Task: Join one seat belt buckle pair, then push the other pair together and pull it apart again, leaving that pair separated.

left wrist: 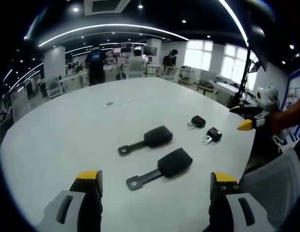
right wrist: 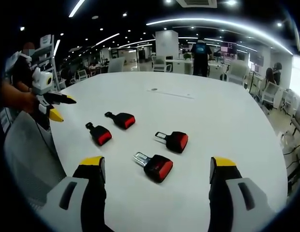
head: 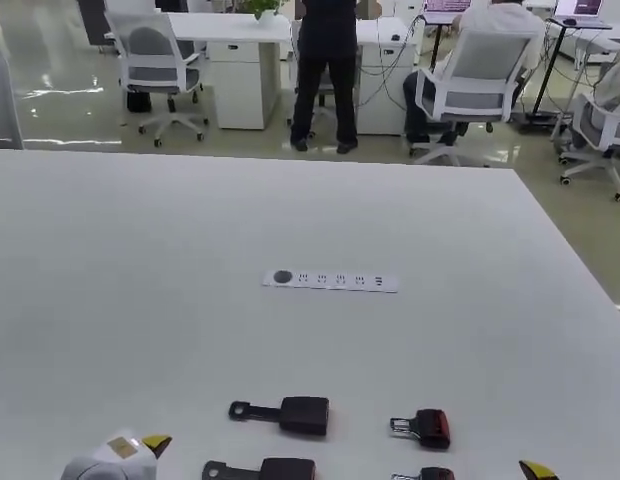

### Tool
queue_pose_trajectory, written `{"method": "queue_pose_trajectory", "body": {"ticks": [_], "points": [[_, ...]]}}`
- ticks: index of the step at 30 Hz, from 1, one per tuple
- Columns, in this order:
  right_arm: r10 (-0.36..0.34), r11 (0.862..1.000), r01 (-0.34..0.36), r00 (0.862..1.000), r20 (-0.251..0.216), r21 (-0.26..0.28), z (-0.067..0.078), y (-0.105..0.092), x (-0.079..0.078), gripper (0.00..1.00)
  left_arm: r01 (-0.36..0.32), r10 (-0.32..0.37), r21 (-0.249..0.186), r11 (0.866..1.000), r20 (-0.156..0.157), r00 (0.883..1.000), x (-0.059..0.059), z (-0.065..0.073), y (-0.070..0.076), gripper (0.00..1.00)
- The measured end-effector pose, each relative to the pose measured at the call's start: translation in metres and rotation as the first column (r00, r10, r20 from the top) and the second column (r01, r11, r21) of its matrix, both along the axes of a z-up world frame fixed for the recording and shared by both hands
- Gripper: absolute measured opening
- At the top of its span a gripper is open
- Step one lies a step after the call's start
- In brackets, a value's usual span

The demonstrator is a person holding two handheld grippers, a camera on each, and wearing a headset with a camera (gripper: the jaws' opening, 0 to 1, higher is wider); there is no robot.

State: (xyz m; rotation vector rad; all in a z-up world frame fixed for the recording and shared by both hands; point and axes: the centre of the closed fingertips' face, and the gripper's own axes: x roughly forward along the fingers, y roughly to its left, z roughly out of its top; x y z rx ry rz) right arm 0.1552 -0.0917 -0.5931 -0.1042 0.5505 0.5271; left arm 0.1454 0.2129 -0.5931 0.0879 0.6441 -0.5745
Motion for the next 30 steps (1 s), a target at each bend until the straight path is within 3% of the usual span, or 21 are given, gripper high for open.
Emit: {"method": "queue_pose_trajectory", "body": {"ticks": [18, 30], "points": [[0.021, 1.000, -0.022, 0.999, -0.032, -0.012, -0.011, 0.004, 0.009, 0.89, 0.032, -0.032, 0.002, 0.999, -0.014, 0.999, 0.011, -0.014, -0.002, 0.94], [0.065, 0.998, -0.066, 0.996, -0.066, -0.004, -0.024, 0.013, 0.012, 0.87, 0.092, -0.092, 0.016, 0.996, -0.026, 0.995, 0.015, -0.022, -0.015, 0.91]]}}
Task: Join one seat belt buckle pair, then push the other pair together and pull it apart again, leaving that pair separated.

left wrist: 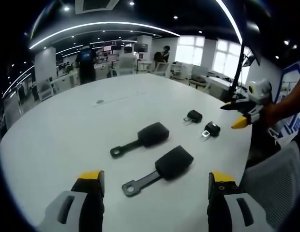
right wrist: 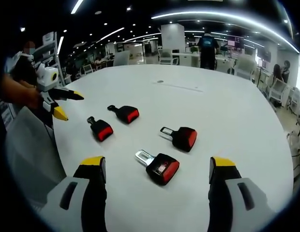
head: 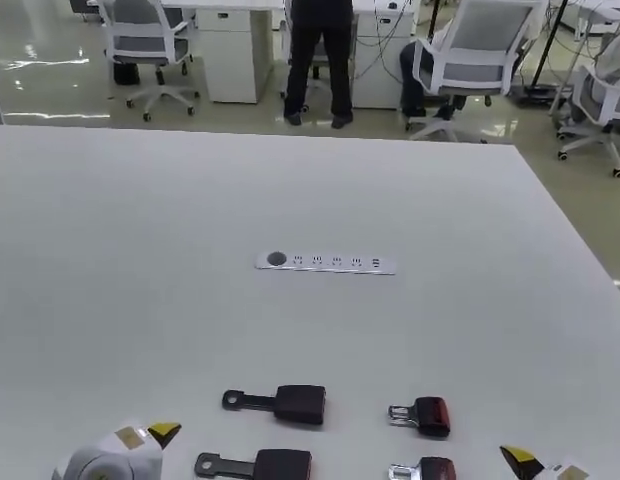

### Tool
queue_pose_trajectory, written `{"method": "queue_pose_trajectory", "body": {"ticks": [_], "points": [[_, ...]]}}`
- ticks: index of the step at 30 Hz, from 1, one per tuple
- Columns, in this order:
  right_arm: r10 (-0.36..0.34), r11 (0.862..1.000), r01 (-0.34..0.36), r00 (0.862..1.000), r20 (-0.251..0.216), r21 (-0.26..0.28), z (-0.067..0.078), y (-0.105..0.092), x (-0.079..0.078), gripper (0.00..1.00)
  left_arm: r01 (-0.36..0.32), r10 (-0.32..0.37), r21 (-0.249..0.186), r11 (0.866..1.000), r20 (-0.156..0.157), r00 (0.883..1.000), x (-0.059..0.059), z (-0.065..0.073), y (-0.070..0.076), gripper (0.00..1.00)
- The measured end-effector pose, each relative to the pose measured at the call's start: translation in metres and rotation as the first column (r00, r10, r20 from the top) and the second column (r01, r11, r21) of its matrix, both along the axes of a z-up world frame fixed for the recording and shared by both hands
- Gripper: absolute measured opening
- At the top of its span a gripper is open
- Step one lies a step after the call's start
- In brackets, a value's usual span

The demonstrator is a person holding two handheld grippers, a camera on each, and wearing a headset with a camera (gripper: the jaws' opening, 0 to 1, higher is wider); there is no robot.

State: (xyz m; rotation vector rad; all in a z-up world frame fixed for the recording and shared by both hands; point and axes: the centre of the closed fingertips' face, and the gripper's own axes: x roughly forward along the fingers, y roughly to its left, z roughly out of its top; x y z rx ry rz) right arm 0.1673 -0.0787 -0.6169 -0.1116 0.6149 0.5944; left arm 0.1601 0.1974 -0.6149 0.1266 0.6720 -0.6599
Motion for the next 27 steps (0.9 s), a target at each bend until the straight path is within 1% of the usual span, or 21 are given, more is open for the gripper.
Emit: {"method": "queue_pose_trajectory", "body": {"ticks": [3, 5, 6, 9, 11, 14, 17, 20, 24, 26, 27], "points": [[0.017, 1.000, -0.017, 1.000, -0.006, -0.003, -0.002, 0.003, 0.000, 0.87, 0.024, -0.024, 0.002, 1.000, -0.003, 1.000, 0.000, -0.001, -0.004, 0.91], [0.030, 1.000, -0.030, 0.999, -0.012, 0.009, -0.001, 0.006, -0.001, 0.87, 0.032, -0.032, 0.006, 0.999, -0.003, 0.999, 0.001, -0.002, -0.006, 0.91], [0.040, 0.999, -0.040, 0.999, -0.022, 0.014, -0.003, 0.007, -0.001, 0.87, 0.040, -0.040, 0.007, 0.999, -0.003, 0.999, 0.002, -0.002, -0.008, 0.91], [0.055, 0.998, -0.055, 0.998, -0.027, 0.005, -0.007, 0.007, 0.000, 0.86, 0.071, -0.071, 0.006, 0.997, -0.007, 0.997, 0.002, -0.004, -0.012, 0.91], [0.070, 0.998, -0.070, 0.997, -0.033, 0.000, -0.009, 0.008, 0.001, 0.86, 0.091, -0.091, 0.014, 0.996, -0.009, 0.996, 0.003, -0.007, -0.015, 0.91], [0.090, 0.996, -0.090, 0.995, -0.039, -0.012, -0.009, 0.011, 0.001, 0.85, 0.104, -0.104, 0.015, 0.994, -0.009, 0.995, 0.006, -0.010, -0.017, 0.90], [0.104, 0.995, -0.104, 0.993, -0.049, 0.000, -0.011, 0.014, 0.003, 0.85, 0.114, -0.114, 0.016, 0.993, -0.014, 0.993, 0.009, -0.011, -0.020, 0.90], [0.114, 0.993, -0.114, 0.992, -0.056, -0.004, -0.015, 0.014, 0.005, 0.84, 0.134, -0.134, 0.020, 0.991, -0.005, 0.991, 0.010, -0.011, -0.023, 0.88], [0.142, 0.990, -0.143, 0.987, -0.076, -0.011, -0.019, 0.018, 0.005, 0.84, 0.157, -0.157, 0.028, 0.987, -0.018, 0.987, 0.014, -0.019, -0.022, 0.87], [0.159, 0.987, -0.160, 0.983, -0.088, -0.011, -0.022, 0.019, 0.005, 0.84, 0.174, -0.174, 0.018, 0.985, -0.022, 0.985, 0.014, -0.020, -0.026, 0.88], [0.163, 0.986, -0.164, 0.983, -0.088, -0.012, -0.023, 0.019, 0.005, 0.83, 0.189, -0.189, 0.026, 0.982, -0.023, 0.982, 0.014, -0.021, -0.026, 0.87]]}}
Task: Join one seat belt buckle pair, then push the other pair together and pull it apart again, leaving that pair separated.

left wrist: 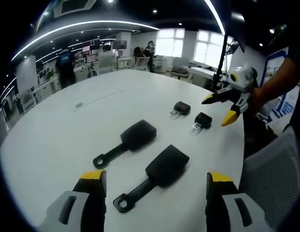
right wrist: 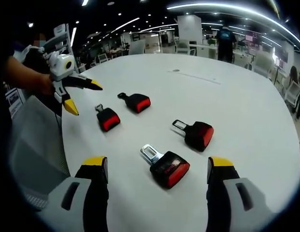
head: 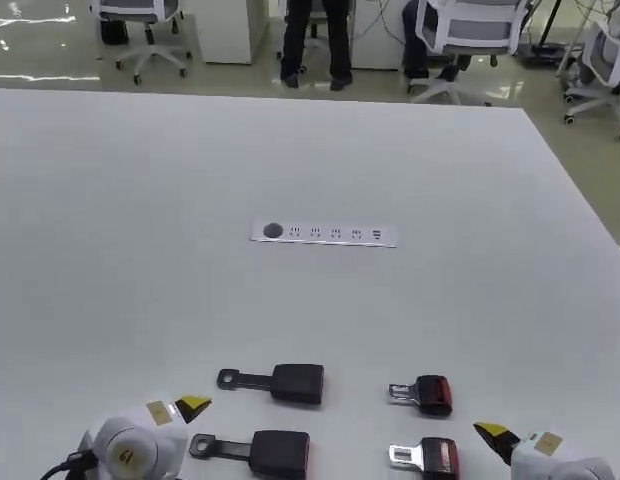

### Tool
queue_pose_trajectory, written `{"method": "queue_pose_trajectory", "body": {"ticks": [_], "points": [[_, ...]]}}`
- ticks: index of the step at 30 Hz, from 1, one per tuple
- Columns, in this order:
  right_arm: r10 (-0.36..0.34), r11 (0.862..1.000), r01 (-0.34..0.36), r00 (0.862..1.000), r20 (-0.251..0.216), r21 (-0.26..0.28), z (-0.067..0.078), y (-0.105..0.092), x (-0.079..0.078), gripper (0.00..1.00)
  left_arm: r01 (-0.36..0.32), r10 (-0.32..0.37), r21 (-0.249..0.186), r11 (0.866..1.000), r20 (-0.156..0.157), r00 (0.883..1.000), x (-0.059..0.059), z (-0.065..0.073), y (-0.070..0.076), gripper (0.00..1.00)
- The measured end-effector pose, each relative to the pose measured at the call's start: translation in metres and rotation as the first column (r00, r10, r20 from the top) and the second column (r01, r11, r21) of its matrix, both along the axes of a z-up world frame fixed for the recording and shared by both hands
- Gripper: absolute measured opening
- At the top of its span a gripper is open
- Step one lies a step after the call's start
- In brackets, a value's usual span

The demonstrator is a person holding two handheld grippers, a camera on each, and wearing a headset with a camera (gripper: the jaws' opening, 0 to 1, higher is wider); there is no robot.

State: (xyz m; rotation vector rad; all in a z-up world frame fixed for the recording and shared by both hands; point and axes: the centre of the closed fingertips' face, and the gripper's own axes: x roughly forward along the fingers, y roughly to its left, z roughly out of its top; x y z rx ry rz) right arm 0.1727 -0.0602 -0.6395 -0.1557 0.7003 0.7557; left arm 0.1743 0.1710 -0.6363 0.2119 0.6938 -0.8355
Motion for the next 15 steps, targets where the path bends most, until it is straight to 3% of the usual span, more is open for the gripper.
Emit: {"method": "queue_pose_trajectory", "body": {"ticks": [5, 8, 13, 15], "points": [[0.031, 1.000, -0.031, 0.999, -0.022, -0.002, -0.003, -0.001, 0.001, 0.81, 0.069, -0.069, 0.031, 0.997, -0.013, 0.998, -0.001, -0.005, -0.008, 0.87], [0.049, 0.999, -0.049, 0.998, -0.039, -0.003, -0.008, -0.002, 0.002, 0.78, 0.106, -0.106, 0.025, 0.994, -0.021, 0.994, -0.001, -0.004, -0.017, 0.85], [0.091, 0.996, -0.092, 0.995, -0.045, -0.013, -0.011, -0.001, 0.002, 0.77, 0.177, -0.176, 0.035, 0.984, -0.024, 0.984, 0.000, -0.006, -0.026, 0.81], [0.117, 0.993, -0.117, 0.992, -0.045, -0.016, -0.013, 0.000, 0.002, 0.77, 0.213, -0.212, 0.061, 0.975, -0.023, 0.977, 0.001, -0.011, -0.028, 0.81]]}}
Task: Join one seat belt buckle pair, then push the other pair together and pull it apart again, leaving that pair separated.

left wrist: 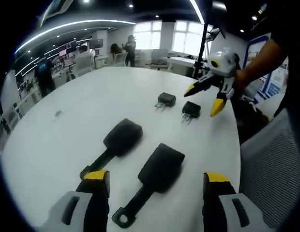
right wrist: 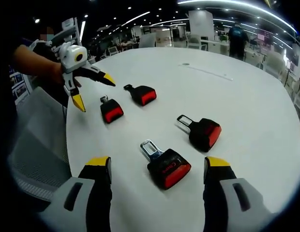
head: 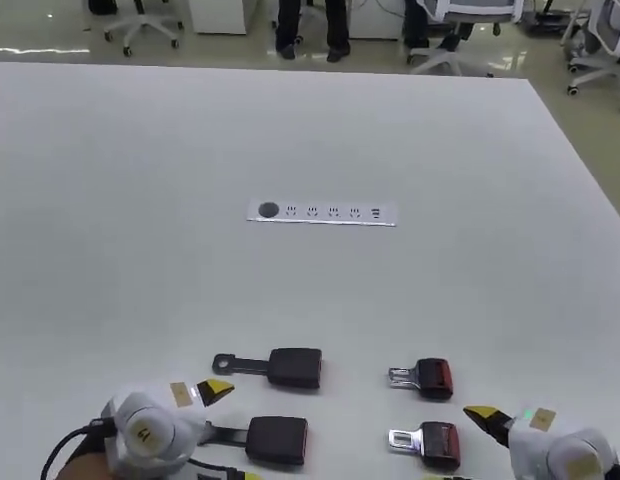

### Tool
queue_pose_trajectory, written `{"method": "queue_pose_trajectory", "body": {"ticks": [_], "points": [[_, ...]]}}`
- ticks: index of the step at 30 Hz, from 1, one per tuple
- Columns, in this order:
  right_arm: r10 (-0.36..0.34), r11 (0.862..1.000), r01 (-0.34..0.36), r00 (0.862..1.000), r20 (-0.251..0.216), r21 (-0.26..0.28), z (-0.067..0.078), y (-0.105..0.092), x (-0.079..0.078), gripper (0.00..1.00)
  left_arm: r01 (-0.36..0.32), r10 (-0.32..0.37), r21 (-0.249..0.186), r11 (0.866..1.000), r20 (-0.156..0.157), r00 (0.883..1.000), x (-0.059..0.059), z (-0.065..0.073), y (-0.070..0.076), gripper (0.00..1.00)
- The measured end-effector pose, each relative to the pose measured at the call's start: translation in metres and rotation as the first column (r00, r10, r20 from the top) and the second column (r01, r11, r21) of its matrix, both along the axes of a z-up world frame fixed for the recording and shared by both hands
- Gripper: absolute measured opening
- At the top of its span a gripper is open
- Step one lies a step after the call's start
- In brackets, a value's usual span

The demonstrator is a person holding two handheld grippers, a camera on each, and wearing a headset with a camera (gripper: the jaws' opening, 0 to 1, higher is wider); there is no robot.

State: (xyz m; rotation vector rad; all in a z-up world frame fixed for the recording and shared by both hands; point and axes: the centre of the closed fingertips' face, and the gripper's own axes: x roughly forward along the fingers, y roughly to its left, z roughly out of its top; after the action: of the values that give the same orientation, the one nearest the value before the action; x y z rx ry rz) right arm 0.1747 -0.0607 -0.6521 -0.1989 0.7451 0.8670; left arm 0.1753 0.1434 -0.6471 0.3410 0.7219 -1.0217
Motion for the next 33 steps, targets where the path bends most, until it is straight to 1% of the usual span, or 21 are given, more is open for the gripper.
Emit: {"method": "queue_pose_trajectory", "body": {"ticks": [1, 3, 5, 7, 9, 12, 15, 18, 20, 21, 23, 25, 27, 28, 31, 33], "points": [[0.018, 1.000, -0.018, 1.000, 0.000, -0.011, -0.003, -0.001, 0.001, 0.76, 0.026, -0.026, 0.010, 1.000, 0.006, 1.000, 0.000, 0.001, -0.003, 0.81], [0.044, 0.999, -0.044, 0.999, -0.005, -0.026, -0.008, -0.002, 0.001, 0.76, 0.044, -0.044, 0.006, 0.999, 0.003, 0.999, 0.000, 0.000, -0.005, 0.79], [0.074, 0.997, -0.074, 0.997, -0.014, -0.032, -0.010, 0.000, 0.000, 0.75, 0.074, -0.074, 0.009, 0.997, -0.002, 0.997, 0.000, -0.004, -0.007, 0.75], [0.105, 0.994, -0.106, 0.994, -0.021, -0.040, -0.012, -0.001, -0.001, 0.74, 0.115, -0.115, 0.026, 0.993, -0.006, 0.993, -0.001, -0.008, -0.008, 0.72], [0.127, 0.991, -0.128, 0.992, -0.022, -0.048, -0.013, -0.001, -0.001, 0.72, 0.148, -0.148, 0.041, 0.988, -0.008, 0.989, -0.002, -0.011, -0.011, 0.71], [0.141, 0.989, -0.142, 0.989, -0.036, -0.048, -0.015, -0.005, 0.003, 0.70, 0.179, -0.179, 0.049, 0.983, -0.011, 0.984, -0.002, -0.015, -0.015, 0.70], [0.168, 0.984, -0.170, 0.985, -0.046, -0.058, -0.019, -0.007, 0.004, 0.68, 0.215, -0.214, 0.059, 0.975, -0.021, 0.977, -0.002, -0.021, -0.018, 0.65], [0.187, 0.979, -0.191, 0.980, -0.070, -0.067, -0.024, -0.009, 0.003, 0.67, 0.242, -0.240, 0.069, 0.968, -0.024, 0.970, -0.002, -0.027, -0.019, 0.63], [0.204, 0.975, -0.210, 0.976, -0.076, -0.073, -0.027, -0.010, 0.002, 0.66, 0.270, -0.269, 0.083, 0.959, -0.024, 0.963, -0.003, -0.031, -0.019, 0.58], [0.217, 0.971, -0.224, 0.973, -0.079, -0.082, -0.029, -0.011, 0.001, 0.65, 0.280, -0.278, 0.091, 0.956, -0.032, 0.960, -0.004, -0.034, -0.018, 0.57], [0.232, 0.967, -0.239, 0.969, -0.085, -0.085, -0.033, -0.012, 0.000, 0.63, 0.285, -0.283, 0.091, 0.954, -0.032, 0.958, -0.004, -0.035, -0.019, 0.56], [0.260, 0.959, -0.268, 0.961, -0.091, -0.093, -0.035, -0.012, -0.001, 0.60, 0.288, -0.286, 0.094, 0.953, -0.033, 0.958, -0.002, -0.038, -0.018, 0.55], [0.278, 0.952, -0.288, 0.956, -0.096, -0.103, -0.037, -0.012, -0.002, 0.60, 0.285, -0.283, 0.107, 0.953, -0.033, 0.958, 0.000, -0.043, -0.015, 0.53], [0.281, 0.951, -0.291, 0.955, -0.098, -0.103, -0.037, -0.012, -0.002, 0.60, 0.284, -0.282, 0.112, 0.952, -0.035, 0.959, 0.000, -0.044, -0.015, 0.52], [0.306, 0.943, -0.314, 0.948, -0.091, -0.107, -0.038, -0.011, 0.001, 0.58, 0.296, -0.296, 0.114, 0.948, -0.017, 0.955, 0.001, -0.043, -0.017, 0.49], [0.320, 0.938, -0.329, 0.943, -0.093, -0.110, -0.038, -0.010, 0.002, 0.57, 0.304, -0.304, 0.108, 0.947, -0.015, 0.953, 0.001, -0.043, -0.018, 0.47]]}}
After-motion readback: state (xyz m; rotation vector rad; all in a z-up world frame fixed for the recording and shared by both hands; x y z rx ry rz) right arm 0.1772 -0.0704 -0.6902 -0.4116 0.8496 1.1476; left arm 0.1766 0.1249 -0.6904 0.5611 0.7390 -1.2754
